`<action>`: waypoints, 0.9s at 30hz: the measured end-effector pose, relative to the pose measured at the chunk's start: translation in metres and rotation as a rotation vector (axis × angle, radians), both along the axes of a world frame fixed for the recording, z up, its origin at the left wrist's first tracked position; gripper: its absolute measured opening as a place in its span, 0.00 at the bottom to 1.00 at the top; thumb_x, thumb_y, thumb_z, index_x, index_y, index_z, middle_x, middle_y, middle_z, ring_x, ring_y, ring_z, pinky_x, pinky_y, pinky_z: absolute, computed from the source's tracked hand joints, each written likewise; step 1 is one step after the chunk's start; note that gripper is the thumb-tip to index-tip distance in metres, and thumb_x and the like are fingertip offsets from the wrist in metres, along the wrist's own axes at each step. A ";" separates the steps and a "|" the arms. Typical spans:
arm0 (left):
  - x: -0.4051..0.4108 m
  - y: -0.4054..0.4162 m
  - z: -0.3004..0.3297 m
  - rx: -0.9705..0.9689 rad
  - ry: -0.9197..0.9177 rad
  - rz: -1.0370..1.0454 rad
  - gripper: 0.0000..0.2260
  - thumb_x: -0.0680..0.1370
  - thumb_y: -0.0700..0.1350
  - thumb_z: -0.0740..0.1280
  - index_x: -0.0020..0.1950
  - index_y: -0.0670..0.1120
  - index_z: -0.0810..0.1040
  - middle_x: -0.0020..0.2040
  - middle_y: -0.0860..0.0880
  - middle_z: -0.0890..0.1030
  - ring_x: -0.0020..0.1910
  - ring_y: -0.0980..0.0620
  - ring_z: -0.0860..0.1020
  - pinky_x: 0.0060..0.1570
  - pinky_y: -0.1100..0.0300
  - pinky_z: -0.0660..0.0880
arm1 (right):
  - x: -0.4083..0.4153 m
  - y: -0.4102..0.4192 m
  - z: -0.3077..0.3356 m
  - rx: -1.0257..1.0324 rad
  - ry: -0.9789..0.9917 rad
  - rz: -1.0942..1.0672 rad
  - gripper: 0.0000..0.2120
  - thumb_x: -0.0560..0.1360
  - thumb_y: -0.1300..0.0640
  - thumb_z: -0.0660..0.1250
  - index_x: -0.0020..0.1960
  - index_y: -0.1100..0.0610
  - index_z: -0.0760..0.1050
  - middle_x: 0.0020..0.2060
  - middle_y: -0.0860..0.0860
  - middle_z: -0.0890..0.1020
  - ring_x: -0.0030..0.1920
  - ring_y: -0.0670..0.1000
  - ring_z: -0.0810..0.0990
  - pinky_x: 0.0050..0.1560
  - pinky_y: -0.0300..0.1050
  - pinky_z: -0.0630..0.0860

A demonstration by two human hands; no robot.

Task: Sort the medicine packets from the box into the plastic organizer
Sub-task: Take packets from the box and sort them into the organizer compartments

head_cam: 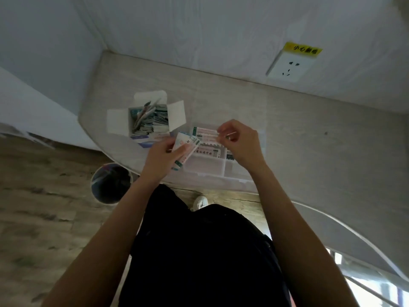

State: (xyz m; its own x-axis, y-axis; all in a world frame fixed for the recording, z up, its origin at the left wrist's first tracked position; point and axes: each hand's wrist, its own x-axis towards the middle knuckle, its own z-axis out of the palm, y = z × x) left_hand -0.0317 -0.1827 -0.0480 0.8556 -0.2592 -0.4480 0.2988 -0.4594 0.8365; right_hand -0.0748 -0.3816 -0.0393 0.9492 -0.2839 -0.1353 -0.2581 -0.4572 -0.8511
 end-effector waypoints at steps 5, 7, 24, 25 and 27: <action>-0.001 0.011 -0.005 0.038 -0.033 0.073 0.10 0.73 0.46 0.72 0.52 0.46 0.77 0.48 0.49 0.81 0.42 0.57 0.79 0.39 0.66 0.76 | 0.009 0.021 -0.013 -0.193 0.115 0.094 0.04 0.70 0.61 0.71 0.44 0.56 0.82 0.40 0.52 0.84 0.40 0.50 0.82 0.46 0.45 0.78; -0.001 0.011 -0.006 0.026 -0.041 0.072 0.10 0.72 0.45 0.72 0.52 0.46 0.78 0.47 0.49 0.81 0.41 0.58 0.78 0.37 0.71 0.75 | 0.007 0.025 -0.013 -0.395 0.183 0.183 0.06 0.73 0.56 0.68 0.48 0.53 0.83 0.45 0.53 0.84 0.44 0.54 0.82 0.47 0.48 0.78; -0.003 -0.015 -0.003 0.093 -0.271 -0.052 0.05 0.77 0.48 0.66 0.48 0.48 0.80 0.40 0.52 0.81 0.41 0.56 0.78 0.38 0.65 0.71 | -0.011 0.018 -0.014 -0.036 0.076 -0.237 0.02 0.72 0.59 0.71 0.42 0.52 0.79 0.36 0.46 0.82 0.34 0.40 0.78 0.36 0.31 0.74; -0.005 -0.013 -0.002 0.120 -0.296 -0.048 0.07 0.78 0.49 0.65 0.49 0.47 0.80 0.41 0.53 0.80 0.42 0.55 0.78 0.40 0.63 0.71 | -0.012 0.019 -0.014 -0.077 0.097 -0.263 0.02 0.72 0.57 0.71 0.42 0.53 0.79 0.35 0.45 0.81 0.33 0.39 0.77 0.36 0.31 0.73; -0.008 -0.010 0.001 0.172 -0.345 -0.047 0.09 0.78 0.48 0.65 0.51 0.45 0.81 0.43 0.52 0.81 0.44 0.54 0.78 0.43 0.59 0.72 | -0.012 0.021 -0.016 -0.139 0.161 -0.272 0.02 0.72 0.55 0.71 0.42 0.52 0.78 0.35 0.43 0.80 0.34 0.40 0.77 0.38 0.37 0.75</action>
